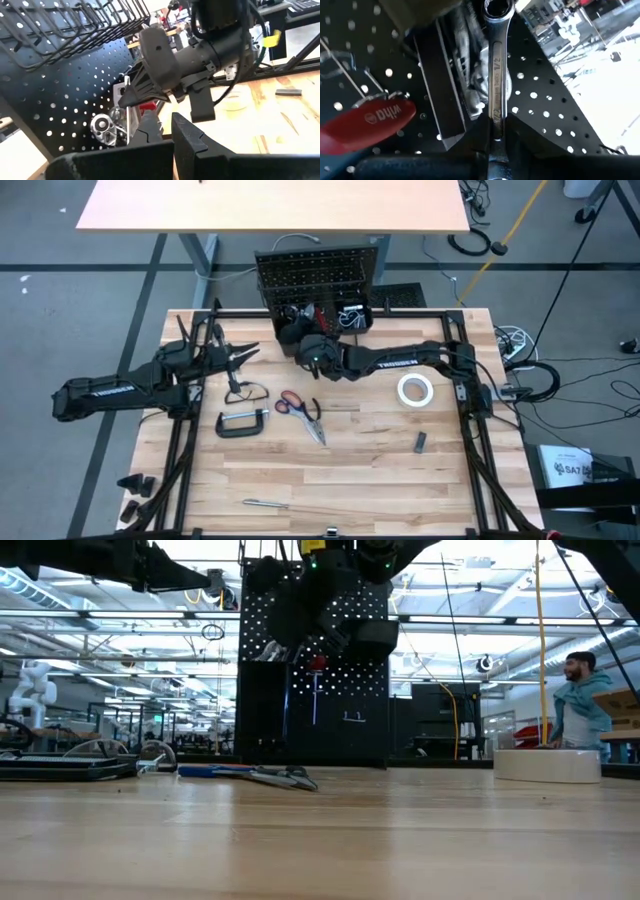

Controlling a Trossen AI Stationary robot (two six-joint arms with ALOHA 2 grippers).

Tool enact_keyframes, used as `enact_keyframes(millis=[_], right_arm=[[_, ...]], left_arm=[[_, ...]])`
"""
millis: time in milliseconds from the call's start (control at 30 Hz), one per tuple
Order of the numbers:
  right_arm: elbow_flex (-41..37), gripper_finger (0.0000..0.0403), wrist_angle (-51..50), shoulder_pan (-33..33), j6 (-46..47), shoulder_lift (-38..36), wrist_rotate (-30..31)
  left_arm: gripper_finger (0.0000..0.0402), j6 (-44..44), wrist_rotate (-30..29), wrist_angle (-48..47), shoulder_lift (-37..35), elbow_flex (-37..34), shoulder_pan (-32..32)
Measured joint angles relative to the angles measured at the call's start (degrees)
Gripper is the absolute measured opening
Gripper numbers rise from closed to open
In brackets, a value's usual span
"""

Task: Hang tools onto peg board
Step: Put the wrench on the left black bin on the peg board

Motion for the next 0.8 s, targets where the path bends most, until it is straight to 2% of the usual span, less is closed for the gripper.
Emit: enact_keyframes(millis=[233, 500, 633, 800], right_arm=[[0.0, 0.0032, -2.4, -0.5, 0.8, 0.0, -3.2], [0.0, 0.0130, -1.8, -0.4, 2.2, 0.0, -5.2], [0.0, 0.0152, -1.7, -0.3, 2.6, 0.0, -5.4], [0.0, 0.0159, 1.3, 0.2, 2.6, 0.0, -5.1]], left_arm=[[0.0000, 0.0, 0.1, 0.0, 0.0, 0.0, 0.0], [0.0000, 0.2, 0.2, -0.1, 0.0, 0.0, 0.0], [0.0000, 0.2, 0.2, -0.2, 0.0, 0.0, 0.0], [0.0000, 0.2, 0.2, -0.2, 0.0, 0.0, 0.0]])
